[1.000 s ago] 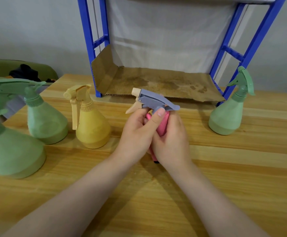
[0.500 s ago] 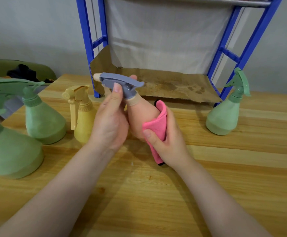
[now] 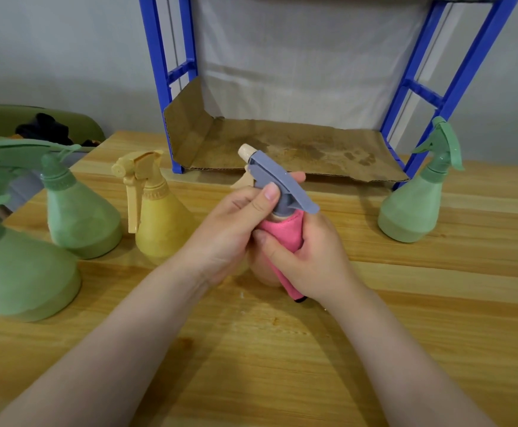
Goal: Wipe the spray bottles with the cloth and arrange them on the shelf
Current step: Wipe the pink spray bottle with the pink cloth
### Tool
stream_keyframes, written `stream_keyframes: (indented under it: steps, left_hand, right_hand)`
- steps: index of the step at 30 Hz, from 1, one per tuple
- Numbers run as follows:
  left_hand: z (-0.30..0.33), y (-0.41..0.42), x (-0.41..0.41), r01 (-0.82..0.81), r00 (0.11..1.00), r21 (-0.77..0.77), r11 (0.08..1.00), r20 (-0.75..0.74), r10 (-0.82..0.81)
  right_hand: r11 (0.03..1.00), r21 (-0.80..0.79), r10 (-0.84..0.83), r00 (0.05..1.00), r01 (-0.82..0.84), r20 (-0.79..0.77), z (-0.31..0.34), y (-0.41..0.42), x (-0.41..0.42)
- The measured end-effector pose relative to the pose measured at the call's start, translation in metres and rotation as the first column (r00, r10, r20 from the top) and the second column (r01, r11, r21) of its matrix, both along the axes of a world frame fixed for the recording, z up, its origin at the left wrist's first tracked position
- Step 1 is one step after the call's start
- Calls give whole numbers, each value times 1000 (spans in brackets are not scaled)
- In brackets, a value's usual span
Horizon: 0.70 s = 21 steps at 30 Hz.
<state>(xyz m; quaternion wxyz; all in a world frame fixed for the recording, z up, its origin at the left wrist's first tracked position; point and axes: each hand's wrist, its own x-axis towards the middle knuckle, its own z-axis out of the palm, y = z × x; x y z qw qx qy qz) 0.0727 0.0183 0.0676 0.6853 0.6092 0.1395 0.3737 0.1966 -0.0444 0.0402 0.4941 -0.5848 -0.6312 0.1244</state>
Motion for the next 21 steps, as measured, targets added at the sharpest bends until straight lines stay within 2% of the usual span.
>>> stream_keyframes:
  steps: [7,10,13,16,21]
  left_hand:
    - [-3,-3,4,-74,997,8,997,-29,74]
    - [-6,-10,8,-69,997,5,998,-28,69]
    - [-6,-17,14,-83,996,-83,993,9,84]
    - [-6,-14,13,-99,993,-153,983,50,107]
    - [-5,-3,4,-56,992,-136,989,104,70]
  right_hand:
    - [976,30,-213,974,215,-76,1,0,-12]
    - [950,78,-302,953,302,-19,-2,1,-10]
    - [932,105,-350,936,346,29,-4,3,-10]
    - [942,104,-325,944,318,62,-5,4,-14]
    - [970,130,-210,978,207,8,-5,3,-12]
